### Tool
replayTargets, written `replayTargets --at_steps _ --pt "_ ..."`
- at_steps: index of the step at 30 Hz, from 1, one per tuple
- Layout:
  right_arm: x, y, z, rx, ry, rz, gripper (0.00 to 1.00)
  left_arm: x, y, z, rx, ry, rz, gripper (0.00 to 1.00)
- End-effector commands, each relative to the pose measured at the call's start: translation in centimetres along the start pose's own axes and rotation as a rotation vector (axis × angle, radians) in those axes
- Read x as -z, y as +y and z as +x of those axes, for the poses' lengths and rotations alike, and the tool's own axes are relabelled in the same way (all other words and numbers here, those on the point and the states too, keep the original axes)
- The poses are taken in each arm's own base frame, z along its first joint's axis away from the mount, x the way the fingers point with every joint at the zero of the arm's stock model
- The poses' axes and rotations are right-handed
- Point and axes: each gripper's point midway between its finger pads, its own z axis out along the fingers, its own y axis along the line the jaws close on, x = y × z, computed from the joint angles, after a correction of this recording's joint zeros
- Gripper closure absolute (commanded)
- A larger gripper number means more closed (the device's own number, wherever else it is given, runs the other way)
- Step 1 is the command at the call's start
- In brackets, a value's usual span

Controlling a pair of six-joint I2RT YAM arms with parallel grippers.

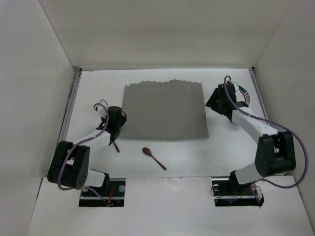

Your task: Set the dinner table for one person

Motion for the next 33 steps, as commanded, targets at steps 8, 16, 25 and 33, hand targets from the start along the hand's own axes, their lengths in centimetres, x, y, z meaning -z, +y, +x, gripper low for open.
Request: replayTargets --at_steps 8,16,25,33 --pt "12.3 -0.9 -4.9 -0.043 -0.376 -0.068 0.84 3.4 -3.4 -2.3 0.043 -0.16 0.16 0.67" --pt "15.6 -7.4 -3.3 -0.097 -0.424 0.137 0.76 5.1 -8.3 0.1 -0.07 -0.132 0.307 0.82" --pt "15.8 -12.9 -2.8 -0.233 -0.436 0.291 0.48 5.8 -10.5 2.1 -0.128 -0.117 0.367 0.84" --pt "12.0 -13.6 -7.1 -0.303 -0.48 0.366 0.48 5.8 -10.1 1.9 -0.12 -0.134 0.361 0.79"
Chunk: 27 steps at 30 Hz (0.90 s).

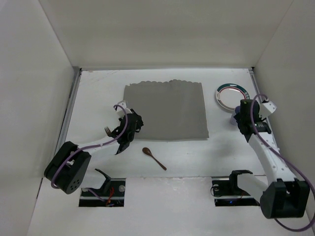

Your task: Set the dinner table for one person

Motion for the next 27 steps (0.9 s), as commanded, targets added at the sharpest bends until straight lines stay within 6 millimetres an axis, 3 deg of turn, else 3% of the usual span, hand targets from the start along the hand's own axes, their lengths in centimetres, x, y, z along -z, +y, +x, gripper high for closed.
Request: replayTargets --at_steps 1,7,14,18,22,25,27 --pt "-2.0 1.6 -3.1 -0.079 -0.083 0.005 0.48 -0.1 -1.2 -2.9 0.04 -0.096 0.024 0.78" --pt "-5.1 0.7 -3.4 -0.124 -0.075 0.047 0.52 -0.1 -1.2 -2.9 0.049 -0.092 0.028 0.77" --pt "-7.2 1.5 -3.4 -0.156 -0.044 0.007 0.62 -0.3 -1.5 -2.2 0.057 -0.064 0.041 0.77" --pt "-8.4 1.6 -2.3 -0.164 0.003 0.009 0.76 -0.2 -1.2 -2.5 0.072 -0.067 0.041 0.76" --pt "-8.2 1.3 -3.0 -0.197 -0.015 0.016 0.95 -0.5 -0.8 -2.4 0.077 -0.06 0.03 0.76" --pt "-6.2 1.2 -5.7 -0.219 -0.101 0.005 0.99 -0.4 -0.9 -2.5 0.081 -0.065 0.034 0.76" --pt "-4.3 2.3 -7.3 -0.21 -0.141 -0.031 0.99 -0.5 -0.9 -2.4 0.078 -0.059 0.033 0.76"
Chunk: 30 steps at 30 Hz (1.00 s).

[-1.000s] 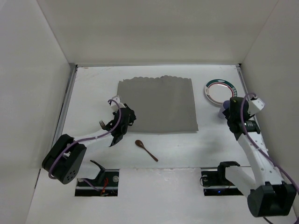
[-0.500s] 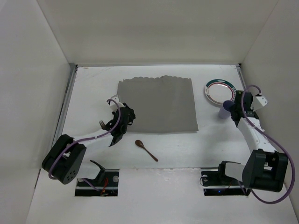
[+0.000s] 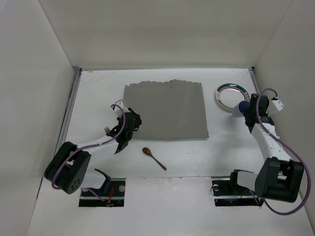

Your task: Set the dinner table for one person

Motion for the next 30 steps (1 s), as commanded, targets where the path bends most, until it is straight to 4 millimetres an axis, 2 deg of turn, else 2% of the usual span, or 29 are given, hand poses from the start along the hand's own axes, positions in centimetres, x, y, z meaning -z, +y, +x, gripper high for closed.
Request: replayTargets --at_steps 1,4,9,12,15,21,30 --pt "4.3 4.3 -5.7 -0.046 -0.154 -0.126 0.99 -0.2 -1.5 -1.5 0.04 -0.044 0.042 0.76" --pt "6.8 9.0 -5.1 0.035 -0.133 -0.242 0.98 -0.2 -1.7 -1.4 0.038 -0.044 0.046 0.76" --pt "9.2 19.1 -0.7 0.226 -0.041 -0.421 0.97 -0.3 -1.4 -1.6 0.042 -0.044 0.038 0.76" --pt "8.9 23.6 1.7 0.346 -0.008 -0.453 0.97 -0.1 -1.5 -1.7 0.03 -0.056 0.04 0.76" --pt "7.4 26.7 4.1 0.439 0.029 -0.442 0.97 -0.3 -1.1 -1.6 0.031 -0.048 0.027 0.76" --pt "4.9 28.4 7.7 0.536 0.106 -0.416 0.97 -0.4 -0.9 -1.7 0.03 -0.051 0.022 0.76" --pt "1.4 27.5 11.6 0.69 0.181 -0.322 0.96 -0.6 -1.3 -1.2 0.035 -0.044 0.024 0.76"
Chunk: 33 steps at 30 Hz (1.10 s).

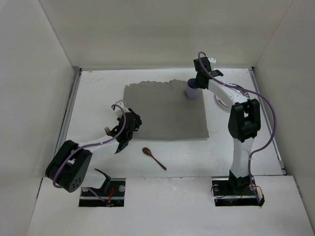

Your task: Set the dinner table for one person

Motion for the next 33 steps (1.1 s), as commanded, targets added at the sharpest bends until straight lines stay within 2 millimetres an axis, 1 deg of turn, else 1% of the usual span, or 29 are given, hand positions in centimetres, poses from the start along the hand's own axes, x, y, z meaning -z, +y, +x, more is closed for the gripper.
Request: replayTargets --at_steps 1,3,7,9,10,11,13,14,17,18,20,22,25,30,33 --pt "-0.2 0.5 -0.9 0.052 0.0 0.01 0.96 -0.4 -1.7 -1.5 0.033 -0.049 0.034 0.76" --pt "-0.9 0.5 -0.4 0.073 0.012 0.026 0.96 -0.5 -1.8 -1.1 0.032 -0.038 0.035 0.76" --pt "-1.6 0.1 0.3 0.082 0.025 0.043 0.95 -0.4 -1.6 -1.4 0.036 -0.048 0.03 0.76" --pt "-1.8 0.2 0.6 0.083 0.03 0.042 0.95 -0.5 -1.4 -1.4 0.04 -0.043 0.029 0.76" --pt "-1.6 0.3 0.4 0.078 0.026 0.04 0.94 -0.4 -1.5 -1.5 0.043 -0.045 0.031 0.76" --pt "-1.4 0.3 0.1 0.074 0.019 0.036 0.9 -0.3 -1.5 -1.6 0.042 -0.048 0.031 0.76" --pt "-0.8 0.4 -0.6 0.07 -0.004 0.028 0.78 -0.3 -1.5 -1.5 0.037 -0.048 0.029 0.76" --pt "-0.5 0.5 -0.9 0.068 -0.012 0.019 0.74 -0.4 -1.5 -1.4 0.04 -0.043 0.032 0.76" --pt "0.4 0.7 -1.7 0.06 -0.033 0.004 0.64 -0.3 -1.7 -1.4 0.043 -0.039 0.039 0.76" --pt "1.0 0.9 -2.0 0.058 -0.044 -0.008 0.61 -0.3 -1.8 -1.5 0.041 -0.045 0.038 0.76" --pt "1.7 1.1 -2.4 0.051 -0.06 -0.022 0.57 -0.3 -1.6 -1.5 0.042 -0.046 0.034 0.76" --pt "2.3 1.3 -2.7 0.045 -0.077 -0.038 0.54 -0.3 -1.4 -1.5 0.046 -0.043 0.034 0.76" --pt "2.7 1.3 -2.8 0.033 -0.086 -0.048 0.51 -0.2 -1.5 -1.8 0.043 -0.055 0.032 0.75" --pt "3.2 1.2 -2.9 0.025 -0.09 -0.057 0.51 -0.2 -1.6 -1.6 0.04 -0.051 0.033 0.75" --pt "3.6 1.0 -3.3 0.017 -0.101 -0.06 0.51 -0.3 -1.4 -1.6 0.037 -0.051 0.027 0.75"
